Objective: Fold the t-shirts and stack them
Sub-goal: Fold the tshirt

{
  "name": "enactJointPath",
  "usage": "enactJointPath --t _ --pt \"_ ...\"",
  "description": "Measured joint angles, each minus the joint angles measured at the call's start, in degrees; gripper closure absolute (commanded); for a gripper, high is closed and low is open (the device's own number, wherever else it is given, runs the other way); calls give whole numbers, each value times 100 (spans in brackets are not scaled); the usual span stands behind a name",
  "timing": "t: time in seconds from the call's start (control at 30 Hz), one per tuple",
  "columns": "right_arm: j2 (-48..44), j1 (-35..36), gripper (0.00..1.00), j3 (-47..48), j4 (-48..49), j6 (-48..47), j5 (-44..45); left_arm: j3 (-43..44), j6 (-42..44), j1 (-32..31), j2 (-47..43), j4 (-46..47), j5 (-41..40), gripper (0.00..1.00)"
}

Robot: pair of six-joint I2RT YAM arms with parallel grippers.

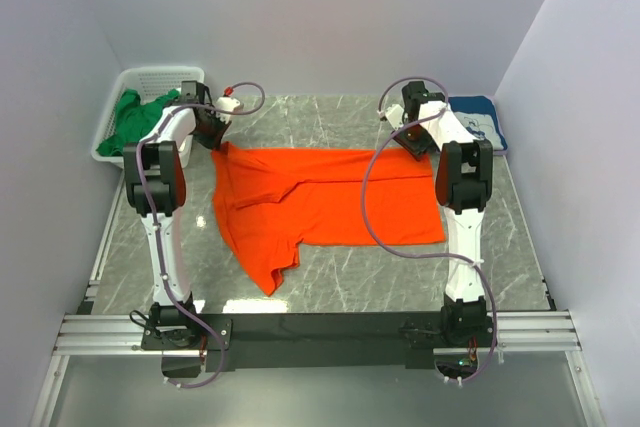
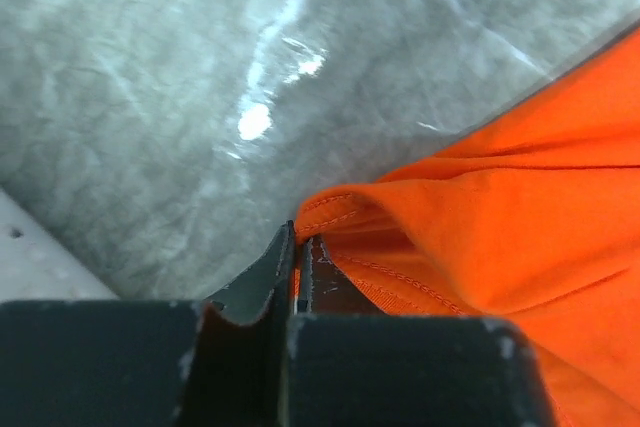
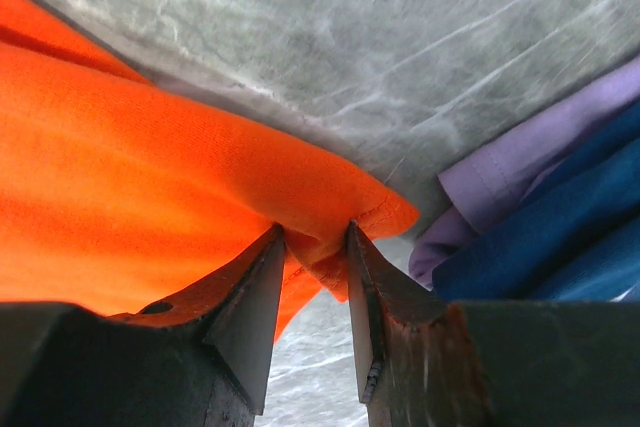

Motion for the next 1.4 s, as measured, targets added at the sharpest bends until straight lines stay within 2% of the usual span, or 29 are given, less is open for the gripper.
enactJointPath --t 0.33,0.37,0.4,0.47,0.5,0.6,0.87,1.07,1.4 --pt "-122 -2 60 -199 17 125 13 -111 -435 -120 -31 544 -695 97" --pt "-136 -2 58 -201 -2 131 -22 -120 -455 -127 -31 557 -726 92" --pt "-155 -7 57 -210 -15 144 -59 -122 -468 -129 -31 562 -732 78" --pt "-208 -17 55 -225 -72 151 -190 -122 -531 -129 -44 564 -721 69" --pt "-249 -24 55 -251 -83 157 -234 -122 -562 -125 -61 544 -664 60" --pt "-415 -42 55 -278 -177 168 -428 -133 -662 -109 -166 411 -505 55" --pt "-1082 -44 58 -400 -321 87 -697 -133 -946 -122 -881 105 22 52" --pt "-1150 -44 59 -800 -498 -28 -905 -197 -1071 -122 -1340 72 278 52" --pt "-1150 -44 60 -1478 -579 -203 -911 -1132 -1073 -136 -1401 -199 649 52"
